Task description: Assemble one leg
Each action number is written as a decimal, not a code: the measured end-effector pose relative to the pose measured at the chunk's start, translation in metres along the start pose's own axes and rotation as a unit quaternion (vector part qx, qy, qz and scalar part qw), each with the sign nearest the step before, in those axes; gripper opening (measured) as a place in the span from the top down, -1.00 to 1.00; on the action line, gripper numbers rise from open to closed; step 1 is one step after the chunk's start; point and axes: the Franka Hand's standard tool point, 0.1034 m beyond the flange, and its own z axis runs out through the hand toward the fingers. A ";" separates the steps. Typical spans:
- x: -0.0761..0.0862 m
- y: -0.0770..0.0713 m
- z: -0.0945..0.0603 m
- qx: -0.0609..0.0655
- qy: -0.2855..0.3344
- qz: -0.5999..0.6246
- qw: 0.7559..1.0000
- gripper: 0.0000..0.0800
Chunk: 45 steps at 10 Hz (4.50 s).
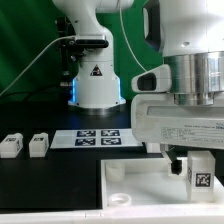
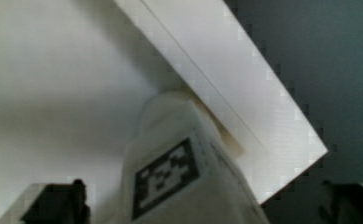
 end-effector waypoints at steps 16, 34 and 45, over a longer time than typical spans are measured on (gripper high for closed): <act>0.009 0.007 -0.004 -0.013 0.012 0.291 0.957 0.26; 0.003 0.004 -0.004 -0.027 0.009 -0.090 0.996 -0.62; 0.010 0.018 -0.001 -0.048 0.006 -0.040 0.998 0.28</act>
Offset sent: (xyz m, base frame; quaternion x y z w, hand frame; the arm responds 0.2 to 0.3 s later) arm 0.0097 0.0124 0.0150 -0.0363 0.0279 -0.3914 0.9191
